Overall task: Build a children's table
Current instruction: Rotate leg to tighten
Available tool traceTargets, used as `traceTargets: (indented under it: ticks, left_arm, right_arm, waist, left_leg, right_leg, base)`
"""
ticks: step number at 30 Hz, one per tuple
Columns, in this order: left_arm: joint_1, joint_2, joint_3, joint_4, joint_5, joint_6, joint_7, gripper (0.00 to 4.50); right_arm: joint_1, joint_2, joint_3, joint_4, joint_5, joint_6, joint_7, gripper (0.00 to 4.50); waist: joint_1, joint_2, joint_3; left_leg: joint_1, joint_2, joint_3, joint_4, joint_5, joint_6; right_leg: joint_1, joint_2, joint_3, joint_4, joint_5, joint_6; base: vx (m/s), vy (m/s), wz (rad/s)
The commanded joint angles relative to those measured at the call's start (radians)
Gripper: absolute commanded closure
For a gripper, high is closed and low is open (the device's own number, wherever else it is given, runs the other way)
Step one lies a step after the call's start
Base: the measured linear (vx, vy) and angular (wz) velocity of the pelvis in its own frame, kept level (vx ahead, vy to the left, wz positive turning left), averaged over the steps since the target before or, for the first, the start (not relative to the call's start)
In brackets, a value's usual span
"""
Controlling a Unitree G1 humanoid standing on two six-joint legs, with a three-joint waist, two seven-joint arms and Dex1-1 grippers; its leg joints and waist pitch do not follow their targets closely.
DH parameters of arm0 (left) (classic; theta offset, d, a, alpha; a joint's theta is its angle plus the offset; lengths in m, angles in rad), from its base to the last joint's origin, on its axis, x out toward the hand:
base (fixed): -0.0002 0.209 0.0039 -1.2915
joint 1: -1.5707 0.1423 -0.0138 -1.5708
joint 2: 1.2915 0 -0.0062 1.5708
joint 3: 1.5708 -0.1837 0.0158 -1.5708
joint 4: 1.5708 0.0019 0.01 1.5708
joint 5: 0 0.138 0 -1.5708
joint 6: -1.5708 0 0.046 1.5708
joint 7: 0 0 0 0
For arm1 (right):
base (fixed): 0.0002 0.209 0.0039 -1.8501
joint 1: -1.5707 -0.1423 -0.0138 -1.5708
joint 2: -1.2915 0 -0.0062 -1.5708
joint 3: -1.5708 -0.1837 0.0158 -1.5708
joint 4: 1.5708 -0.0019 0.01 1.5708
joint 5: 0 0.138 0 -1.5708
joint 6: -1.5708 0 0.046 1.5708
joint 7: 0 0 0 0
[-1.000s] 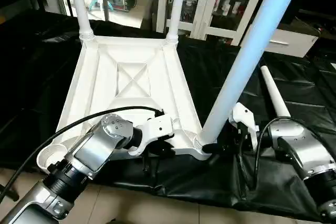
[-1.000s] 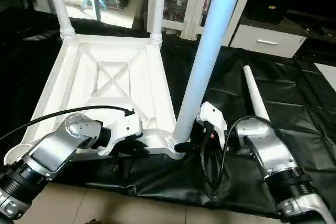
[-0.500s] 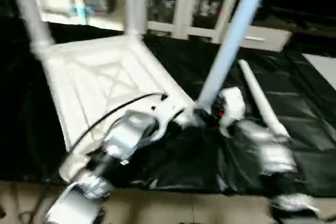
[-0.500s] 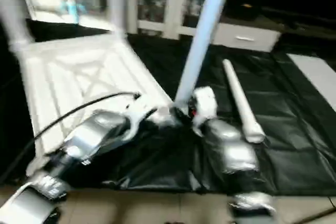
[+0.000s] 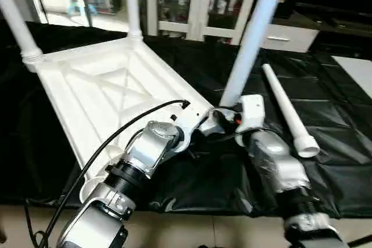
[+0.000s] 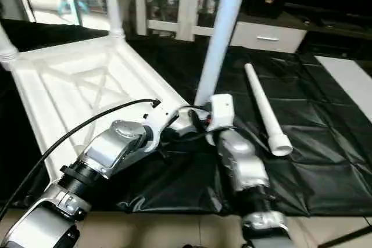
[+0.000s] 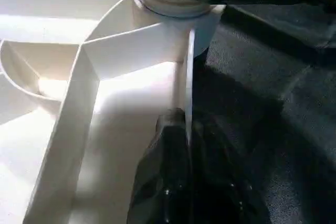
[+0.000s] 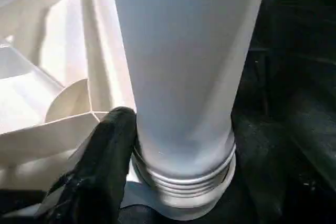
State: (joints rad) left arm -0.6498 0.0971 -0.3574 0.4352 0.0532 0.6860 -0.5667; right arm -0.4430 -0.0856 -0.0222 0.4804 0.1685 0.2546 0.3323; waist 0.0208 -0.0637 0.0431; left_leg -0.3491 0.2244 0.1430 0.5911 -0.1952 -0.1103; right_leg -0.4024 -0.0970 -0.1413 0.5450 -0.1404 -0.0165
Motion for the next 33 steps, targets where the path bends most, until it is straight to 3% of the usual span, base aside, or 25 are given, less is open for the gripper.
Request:
traceTargets:
  ticks: [1, 2, 3, 4, 7, 8, 9, 10, 14, 15, 16, 20, 21, 24, 28, 30, 33]
  left_arm:
    - [-0.035, 0.017, 0.038, -0.026, 0.003, -0.066, 0.013, 4.5]
    - [-0.032, 0.024, 0.035, -0.031, 0.001, -0.064, 0.002, 4.5]
    - [-0.028, 0.033, 0.029, -0.036, 0.0, -0.068, -0.015, 4.5]
    - [-0.022, 0.045, 0.021, -0.044, -0.003, -0.074, -0.038, 4.5]
    - [0.004, 0.09, -0.015, -0.077, -0.008, -0.075, -0.116, 4.5]
    - [0.01, 0.1, -0.023, -0.084, -0.008, -0.073, -0.129, 4.5]
    - [0.019, 0.114, -0.033, -0.095, -0.008, -0.07, -0.148, 4.5]
    - [0.042, 0.151, -0.061, -0.129, -0.016, -0.063, -0.209, 4.5]
    - [0.072, 0.203, -0.099, -0.188, -0.038, -0.063, -0.306, 4.5]
    - [0.08, 0.219, -0.11, -0.204, -0.042, -0.064, -0.33, 4.5]
    - [0.096, 0.251, -0.128, -0.238, -0.047, -0.063, -0.378, 4.5]
    - [0.109, 0.274, -0.141, -0.265, -0.051, -0.084, -0.419, 4.5]
    - [0.114, 0.284, -0.147, -0.282, -0.058, -0.082, -0.434, 4.5]
    - [0.124, 0.302, -0.159, -0.316, -0.073, -0.073, -0.465, 4.5]
    - [0.131, 0.312, -0.166, -0.343, -0.079, -0.064, -0.481, 4.5]
    - [0.134, 0.315, -0.166, -0.351, -0.077, -0.063, -0.488, 4.5]
    - [0.139, 0.322, -0.169, -0.366, -0.078, -0.06, -0.498, 4.5]
  right_arm:
    - [0.025, -0.003, 0.036, -0.055, 0.051, 0.023, 0.12, 1.13]
    - [0.03, -0.022, 0.034, -0.07, 0.055, 0.022, 0.14, 1.13]
    - [0.033, -0.043, 0.033, -0.081, 0.057, 0.018, 0.167, 0.94]
    - [0.036, -0.069, 0.032, -0.093, 0.061, 0.021, 0.202, 0.86]
    - [0.033, -0.16, 0.032, -0.106, 0.056, 0.01, 0.291, 0.59]
    - [0.032, -0.179, 0.033, -0.108, 0.059, 0.011, 0.315, 0.5]
    - [0.029, -0.206, 0.033, -0.112, 0.063, 0.013, 0.351, 0.44]
    - [0.029, -0.275, 0.037, -0.128, 0.081, 0.02, 0.463, 0.38]
    - [0.029, -0.358, 0.049, -0.137, 0.098, 0.025, 0.604, 0.02]
    - [0.028, -0.381, 0.055, -0.137, 0.103, 0.03, 0.645, 0.02]
    - [0.025, -0.429, 0.081, -0.133, 0.104, 0.032, 0.724, 0.02]
    - [0.022, -0.468, 0.124, -0.126, 0.091, 0.028, 0.804, 0.02]
    - [0.021, -0.475, 0.142, -0.12, 0.081, 0.02, 0.83, 0.02]
    - [0.02, -0.479, 0.175, -0.116, 0.074, 0.036, 0.888, 0.02]
    - [0.005, -0.462, 0.203, -0.083, 0.052, 0.005, 0.901, 0.02]
    - [-0.004, -0.457, 0.212, -0.068, 0.042, -0.01, 0.901, 0.02]
    - [-0.024, -0.442, 0.231, -0.024, 0.01, -0.057, 0.885, 0.02]
  waist:
    - [0.006, 0.003, -0.053]
    - [0.013, 0.003, -0.054]
    - [0.014, 0.002, -0.057]
    - [0.015, 0.0, -0.059]
    - [0.024, -0.004, -0.06]
    - [0.034, -0.003, -0.063]
    - [0.037, -0.002, -0.062]
    - [0.039, -0.002, -0.061]
    - [0.051, -0.004, -0.066]
    - [0.052, -0.01, -0.066]
    - [0.056, -0.008, -0.064]
    - [0.069, -0.005, -0.059]
    - [0.07, -0.008, -0.058]
    - [0.071, -0.008, -0.057]
    - [0.072, -0.013, -0.059]
    - [0.07, -0.011, -0.058]
    - [0.07, -0.012, -0.06]
  left_leg:
    - [0.0, 0.003, 0.011, -0.084, -0.342, 0.025]
    - [0.001, 0.004, 0.012, -0.084, -0.321, 0.031]
    - [-0.013, 0.004, 0.011, -0.087, -0.287, 0.035]
    - [-0.018, 0.005, 0.011, -0.086, -0.252, 0.035]
    - [-0.008, 0.003, 0.019, -0.078, -0.227, 0.048]
    - [0.001, 0.005, 0.025, -0.074, -0.203, 0.054]
    - [0.001, 0.005, 0.03, -0.073, -0.186, 0.06]
    - [-0.007, 0.004, 0.031, -0.072, -0.172, 0.065]
    - [-0.009, 0.005, 0.033, -0.067, -0.111, 0.088]
    - [-0.009, 0.005, 0.034, -0.066, -0.104, 0.092]
    - [-0.008, 0.006, 0.034, -0.067, -0.113, 0.095]
    - [0.002, 0.008, 0.037, -0.069, -0.156, 0.076]
    - [0.004, 0.01, 0.036, -0.07, -0.172, 0.07]
    - [0.003, 0.013, 0.035, -0.073, -0.198, 0.053]
    - [0.01, 0.012, 0.041, -0.07, -0.189, 0.048]
    - [0.002, 0.01, 0.039, -0.072, -0.186, 0.047]
    - [0.0, 0.009, 0.038, -0.071, -0.183, 0.04]
  right_leg:
    - [0.047, -0.054, 0.042, -0.068, -0.444, -0.083]
    - [0.048, -0.055, 0.045, -0.067, -0.436, -0.084]
    - [0.059, -0.055, 0.047, -0.06, -0.411, -0.084]
    - [0.061, -0.055, 0.05, -0.054, -0.381, -0.088]
    - [0.049, -0.051, 0.058, -0.048, -0.368, -0.107]
    - [0.041, -0.05, 0.065, -0.043, -0.339, -0.127]
    - [0.039, -0.045, 0.068, -0.036, -0.305, -0.151]
    - [0.043, -0.044, 0.071, -0.029, -0.282, -0.163]
    - [0.049, -0.044, 0.074, -0.013, -0.196, -0.189]
    - [0.05, -0.043, 0.073, -0.013, -0.191, -0.196]
    - [0.049, -0.044, 0.073, -0.013, -0.209, -0.197]
    - [0.04, -0.043, 0.073, -0.025, -0.294, -0.175]
    - [0.039, -0.043, 0.074, -0.026, -0.312, -0.172]
    - [0.038, -0.044, 0.076, -0.024, -0.339, -0.165]
    - [0.032, -0.041, 0.085, -0.017, -0.287, -0.188]
    - [0.037, -0.04, 0.085, -0.016, -0.294, -0.183]
    - [0.038, -0.042, 0.086, -0.014, -0.295, -0.173]
  base:
    - [0.0, 0.0, 0.0]
    - [0.0, 0.0, 0.0]
    - [0.0, 0.0, 0.0]
    - [0.0, 0.0, 0.0]
    - [0.0, 0.0, 0.0]
    - [0.0, 0.0, 0.0]
    - [0.0, 0.0, 0.0]
    - [0.0, 0.0, 0.0]
    - [0.0, 0.0, 0.0]
    - [0.0, 0.0, 0.0]
    - [0.0, 0.0, 0.0]
    - [0.0, 0.0, 0.0]
    - [0.0, 0.0, 0.0]
    - [0.0, 0.0, 0.0]
    - [0.0, 0.0, 0.0]
    - [0.0, 0.0, 0.0]
    - [0.0, 0.0, 0.0]
